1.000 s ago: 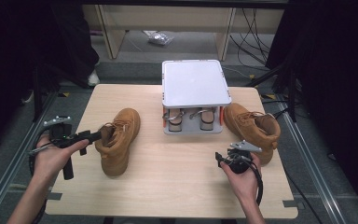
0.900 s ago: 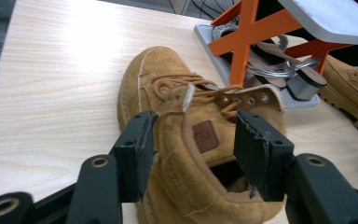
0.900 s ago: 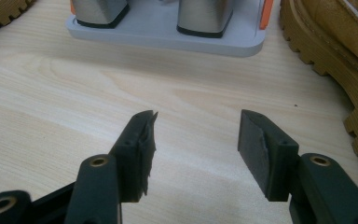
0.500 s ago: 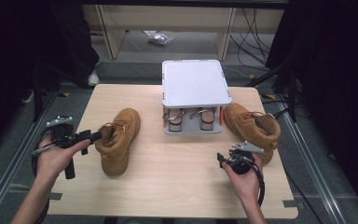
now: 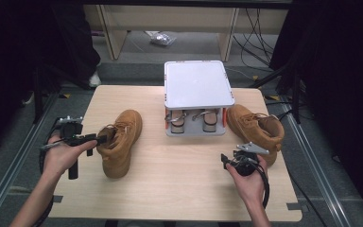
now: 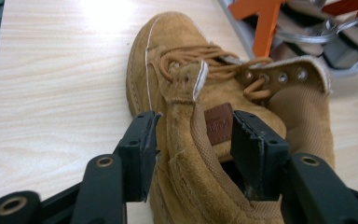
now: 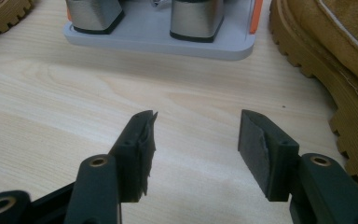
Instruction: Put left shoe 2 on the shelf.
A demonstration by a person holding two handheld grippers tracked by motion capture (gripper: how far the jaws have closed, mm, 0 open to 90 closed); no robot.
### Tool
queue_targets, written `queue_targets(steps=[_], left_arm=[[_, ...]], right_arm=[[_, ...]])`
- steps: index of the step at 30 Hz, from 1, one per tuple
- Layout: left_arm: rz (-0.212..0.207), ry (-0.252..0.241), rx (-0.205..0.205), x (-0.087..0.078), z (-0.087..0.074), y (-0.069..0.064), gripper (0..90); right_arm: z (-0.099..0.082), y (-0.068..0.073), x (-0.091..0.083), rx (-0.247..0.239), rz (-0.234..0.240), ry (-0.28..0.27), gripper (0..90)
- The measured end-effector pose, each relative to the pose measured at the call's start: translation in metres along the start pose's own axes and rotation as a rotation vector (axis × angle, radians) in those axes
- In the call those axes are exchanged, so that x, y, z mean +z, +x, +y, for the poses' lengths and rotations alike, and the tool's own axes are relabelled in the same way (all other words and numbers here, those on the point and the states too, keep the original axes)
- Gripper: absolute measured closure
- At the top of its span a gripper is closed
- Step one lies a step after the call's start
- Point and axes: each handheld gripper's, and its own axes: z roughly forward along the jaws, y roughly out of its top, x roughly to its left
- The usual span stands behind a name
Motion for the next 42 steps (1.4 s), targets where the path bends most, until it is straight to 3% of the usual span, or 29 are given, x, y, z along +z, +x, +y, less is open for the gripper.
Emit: queue_targets(steps=[3,11,18,23,27,32,33,36,37,39,42], left_arm=[[0.033,0.017,0.004,0.006,0.003,-0.001,50.7],[0.030,0.090,-0.023,0.017,0.005,-0.001,56.4],[0.071,0.153,0.007,0.029,0.010,-0.007,65.5],[0.090,0.143,-0.007,0.031,0.008,-0.008,70.6],[0.089,0.150,0.020,0.032,0.009,-0.006,73.6],[0.042,0.125,-0.034,0.031,0.006,-0.003,76.3],[0.016,0.111,-0.047,0.030,0.004,0.001,76.3],[-0.028,0.070,-0.117,0.028,-0.002,0.011,77.4],[-0.028,0.070,-0.117,0.028,-0.002,0.011,77.8],[-0.049,0.036,-0.167,0.028,-0.006,0.014,78.4],[-0.061,0.021,-0.200,0.028,-0.006,0.015,78.8]], right_arm=[[0.001,0.001,0.002,0.008,0.021,-0.001,46.4],[0.000,0.000,-0.001,0.011,0.018,-0.001,46.3],[0.000,-0.001,0.000,0.018,0.020,-0.007,46.1],[0.000,0.001,-0.002,0.008,0.017,0.003,45.6],[-0.001,0.001,0.000,0.009,0.027,0.004,45.6],[-0.001,0.002,0.000,0.012,0.023,0.005,45.6],[-0.001,0.001,0.000,0.014,0.022,0.005,45.6],[0.000,0.000,-0.001,0.013,0.017,-0.004,45.6],[0.000,0.000,-0.001,0.013,0.017,-0.004,45.6],[0.000,0.000,0.000,0.014,0.006,-0.004,45.7],[0.000,-0.001,0.000,0.013,0.009,-0.002,45.7]])
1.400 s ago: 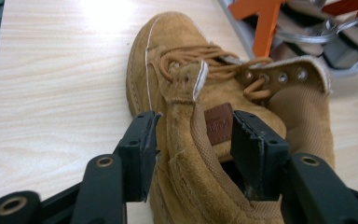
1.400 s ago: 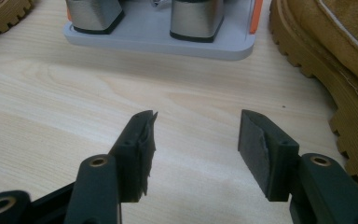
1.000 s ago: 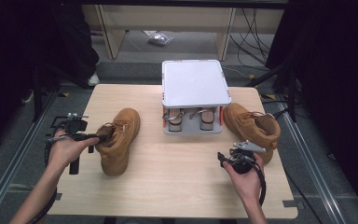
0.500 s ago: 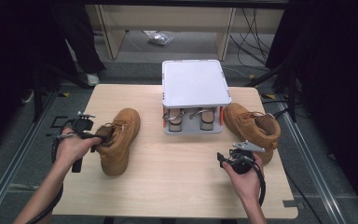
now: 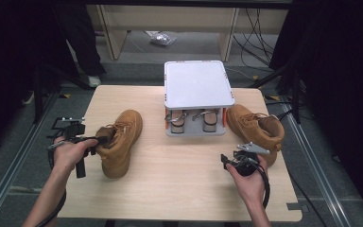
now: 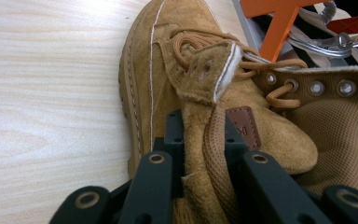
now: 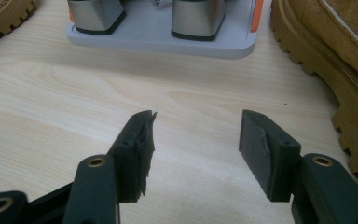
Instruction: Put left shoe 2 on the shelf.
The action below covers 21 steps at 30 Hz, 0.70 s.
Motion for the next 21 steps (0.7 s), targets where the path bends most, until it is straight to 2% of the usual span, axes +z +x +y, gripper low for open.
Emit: queue_targets(steps=[3,4,6,7,8,10,15,16,17,20,21], left_arm=[[-0.007,-0.008,0.001,0.000,0.001,0.002,79.1],[-0.011,-0.016,-0.028,0.000,0.001,0.003,79.4],[-0.028,-0.029,-0.055,0.000,0.001,0.007,79.6],[-0.028,-0.029,-0.055,0.000,0.001,0.007,79.7],[-0.038,-0.044,-0.080,0.000,0.000,0.008,79.7],[-0.050,-0.054,-0.099,0.000,-0.001,0.010,79.8],[-0.069,-0.075,-0.116,0.000,0.000,0.012,80.2],[-0.080,-0.080,-0.122,0.001,0.000,0.012,80.3],[-0.089,-0.080,-0.130,0.001,0.001,0.012,80.3],[-0.083,-0.085,-0.141,0.000,0.001,0.011,80.2],[-0.103,-0.105,-0.145,0.001,0.001,0.012,80.2]], right_arm=[[0.000,0.000,0.000,0.011,0.001,0.000,45.7],[0.000,-0.001,0.000,0.004,0.000,-0.004,45.7],[-0.001,-0.001,0.001,0.004,0.001,-0.008,45.7],[-0.001,-0.002,0.000,0.004,0.006,0.000,45.7],[-0.001,-0.002,0.000,0.004,0.006,0.000,45.7],[-0.001,-0.002,0.000,0.005,0.007,-0.002,45.7],[-0.001,-0.001,0.000,0.008,0.016,-0.008,45.7],[-0.001,-0.001,0.000,0.003,-0.008,-0.004,45.7],[-0.001,-0.001,0.000,0.003,-0.003,-0.005,45.7],[-0.001,-0.001,0.000,0.004,0.005,-0.009,45.7],[0.000,-0.001,-0.001,0.009,-0.001,0.001,45.7]])
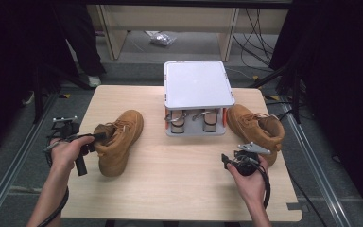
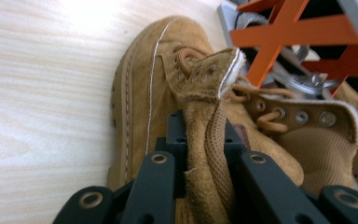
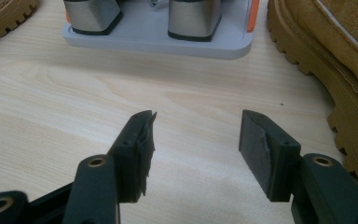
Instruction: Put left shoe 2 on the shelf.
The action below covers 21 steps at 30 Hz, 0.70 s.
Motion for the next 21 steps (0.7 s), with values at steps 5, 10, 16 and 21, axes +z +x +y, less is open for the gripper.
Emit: queue_targets(steps=[5,10,16,21], left_arm=[[-0.018,-0.009,-0.017,0.001,-0.001,-0.001,80.3],[-0.047,-0.052,-0.050,0.002,0.001,-0.007,80.4],[-0.073,-0.085,-0.047,0.002,0.007,-0.013,80.5],[-0.098,-0.104,-0.058,0.002,0.012,-0.020,80.6]], right_arm=[[0.000,0.000,-0.001,-0.002,-0.010,-0.004,45.7],[0.001,-0.001,-0.003,0.000,0.005,-0.016,45.7],[0.001,-0.002,-0.002,-0.006,-0.015,-0.016,45.8],[0.001,-0.001,-0.003,-0.003,-0.009,-0.006,45.8]])
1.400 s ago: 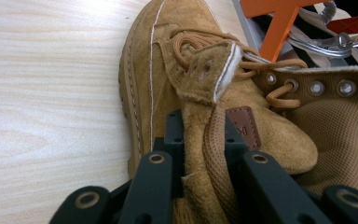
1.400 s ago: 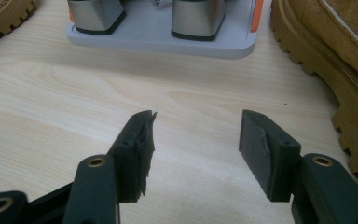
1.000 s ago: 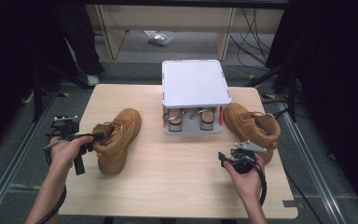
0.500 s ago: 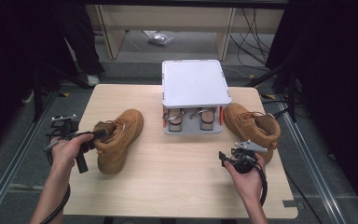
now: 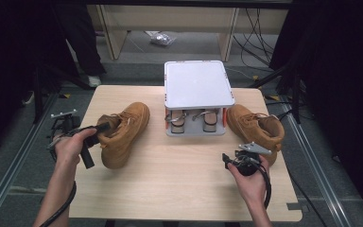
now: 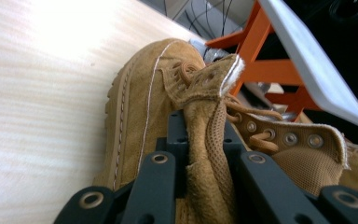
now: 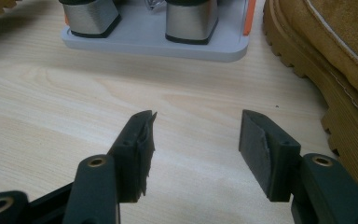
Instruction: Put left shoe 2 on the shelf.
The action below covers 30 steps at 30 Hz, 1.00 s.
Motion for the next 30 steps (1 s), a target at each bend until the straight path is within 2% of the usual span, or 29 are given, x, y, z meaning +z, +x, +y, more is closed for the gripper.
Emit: queue_targets(steps=[2,3,10,13,15,18,20,21,22,24,25,29,30], left_arm=[[-0.002,-0.007,-0.011,0.000,0.001,-0.001,80.6],[-0.009,-0.005,-0.017,0.001,0.003,-0.002,80.6],[-0.024,-0.029,-0.011,0.002,0.010,-0.008,80.4],[-0.033,-0.036,-0.026,0.003,0.013,-0.011,80.4],[-0.040,-0.033,-0.022,0.003,0.017,-0.012,80.4],[-0.049,-0.043,-0.033,0.004,0.019,-0.014,80.4],[-0.051,-0.042,-0.024,0.003,0.021,-0.015,80.4],[-0.056,-0.046,-0.037,0.003,0.023,-0.016,80.4],[-0.057,-0.048,-0.028,0.003,0.024,-0.016,80.4],[-0.058,-0.054,-0.031,0.003,0.026,-0.018,80.4],[-0.062,-0.057,-0.039,0.003,0.029,-0.019,80.5],[-0.065,-0.066,-0.034,0.002,0.033,-0.021,80.5],[-0.069,-0.067,-0.047,0.002,0.035,-0.023,80.5]], right_arm=[[0.000,0.000,0.000,-0.002,-0.003,-0.002,45.8],[0.000,0.000,0.000,0.001,0.010,-0.010,45.8],[-0.001,0.000,0.001,-0.001,0.003,-0.007,45.8],[-0.001,0.000,0.001,0.001,0.010,-0.007,45.8],[-0.001,0.000,0.002,-0.002,-0.008,-0.009,45.8],[-0.001,0.000,0.002,0.001,-0.004,-0.007,45.8],[-0.001,0.000,0.002,0.002,-0.001,-0.006,45.9],[-0.001,0.000,0.002,-0.002,-0.009,-0.009,45.9],[-0.002,0.000,0.003,-0.006,-0.006,-0.015,45.9],[-0.001,0.000,0.001,-0.002,0.008,0.006,45.9],[-0.002,0.001,0.003,0.000,0.014,-0.001,45.8],[-0.002,0.001,0.003,0.002,0.015,0.001,45.8],[-0.002,0.001,0.003,0.002,0.015,-0.001,45.8]])
